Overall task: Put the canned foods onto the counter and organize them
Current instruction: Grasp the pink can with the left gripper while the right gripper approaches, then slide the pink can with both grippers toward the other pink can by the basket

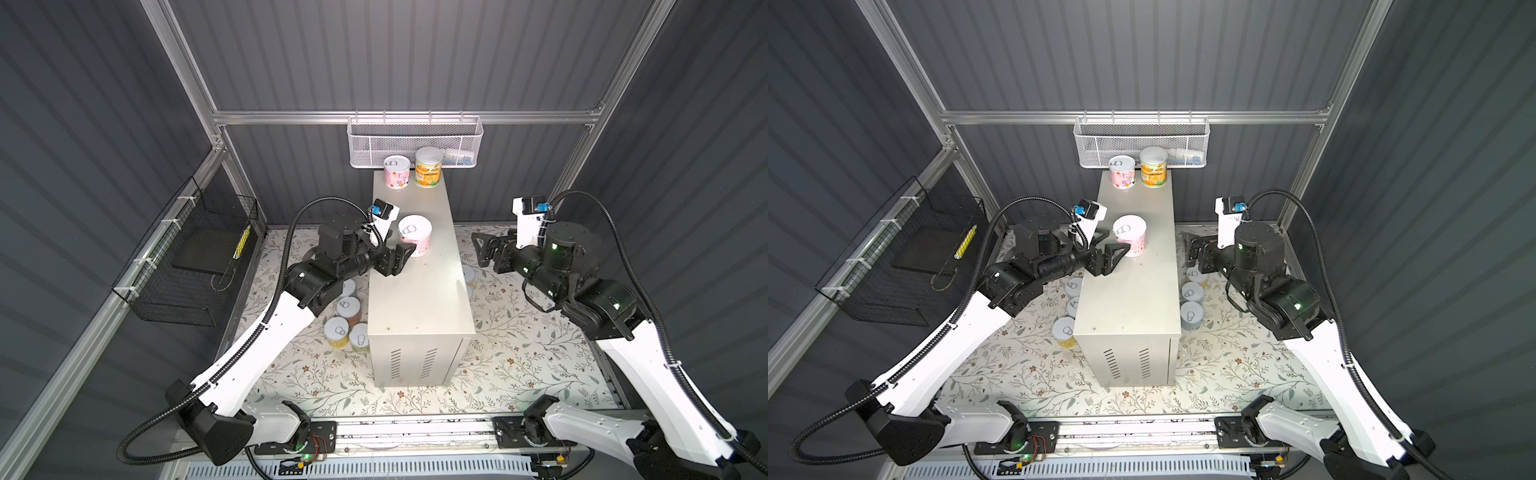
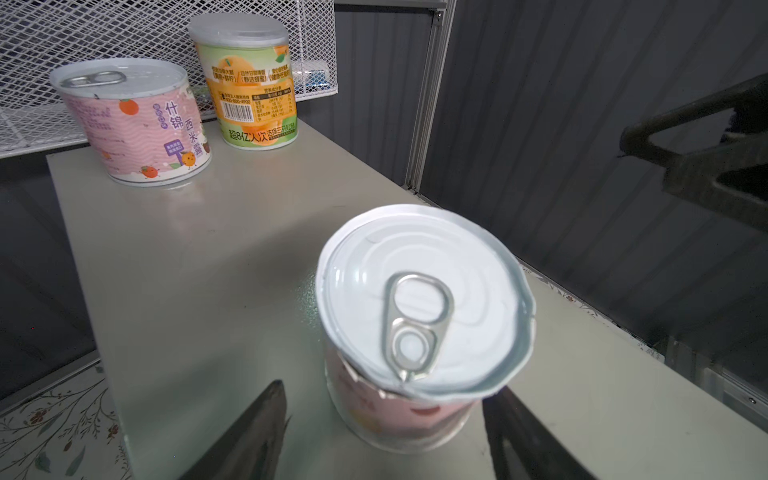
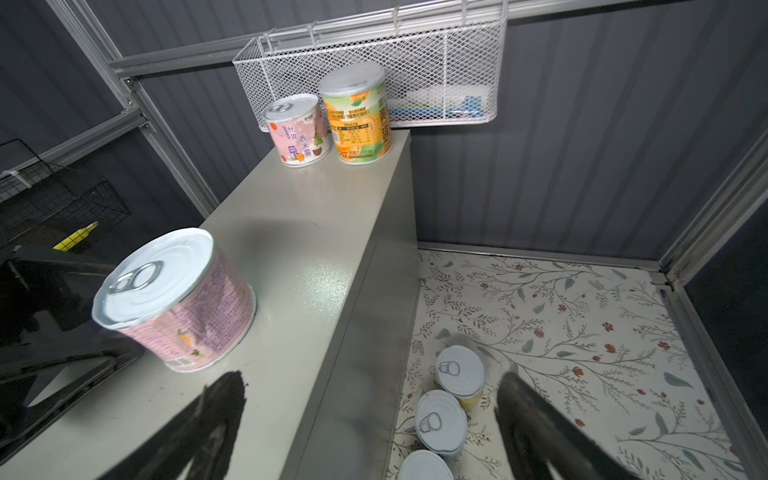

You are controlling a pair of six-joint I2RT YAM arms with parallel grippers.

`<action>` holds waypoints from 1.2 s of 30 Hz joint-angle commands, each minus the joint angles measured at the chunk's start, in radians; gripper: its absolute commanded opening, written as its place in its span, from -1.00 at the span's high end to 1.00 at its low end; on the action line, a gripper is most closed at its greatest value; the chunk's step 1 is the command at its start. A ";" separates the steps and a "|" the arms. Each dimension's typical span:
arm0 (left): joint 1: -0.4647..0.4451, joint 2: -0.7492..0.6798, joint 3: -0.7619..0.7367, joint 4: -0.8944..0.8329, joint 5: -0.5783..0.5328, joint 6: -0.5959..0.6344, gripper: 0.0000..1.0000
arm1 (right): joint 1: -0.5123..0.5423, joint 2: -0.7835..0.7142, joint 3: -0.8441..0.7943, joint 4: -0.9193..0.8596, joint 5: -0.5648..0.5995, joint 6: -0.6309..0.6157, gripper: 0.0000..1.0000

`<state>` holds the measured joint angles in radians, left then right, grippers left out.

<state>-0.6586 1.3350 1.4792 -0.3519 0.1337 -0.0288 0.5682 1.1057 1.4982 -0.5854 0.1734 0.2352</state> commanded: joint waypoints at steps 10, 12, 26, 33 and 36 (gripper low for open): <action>0.003 0.141 0.153 0.003 -0.220 0.060 -0.55 | -0.001 0.160 0.068 0.112 -0.313 -0.014 -0.58; 0.014 0.169 0.184 0.002 -0.239 0.056 -0.56 | 0.000 0.172 0.060 0.158 -0.326 -0.003 -0.52; 0.144 0.268 0.278 0.014 -0.190 0.000 -0.56 | -0.001 0.407 0.202 0.264 -0.297 -0.008 -0.22; 0.180 0.235 0.255 0.020 -0.199 -0.010 -0.55 | 0.001 0.529 0.317 0.250 -0.284 -0.027 -0.03; 0.208 0.205 0.229 0.019 -0.201 -0.026 -0.55 | 0.000 0.567 0.353 0.251 -0.300 -0.025 -0.02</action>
<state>-0.4717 1.5951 1.7199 -0.3508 -0.0643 -0.0277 0.5682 1.6501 1.8061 -0.3477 -0.1177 0.2234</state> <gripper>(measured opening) 0.777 0.513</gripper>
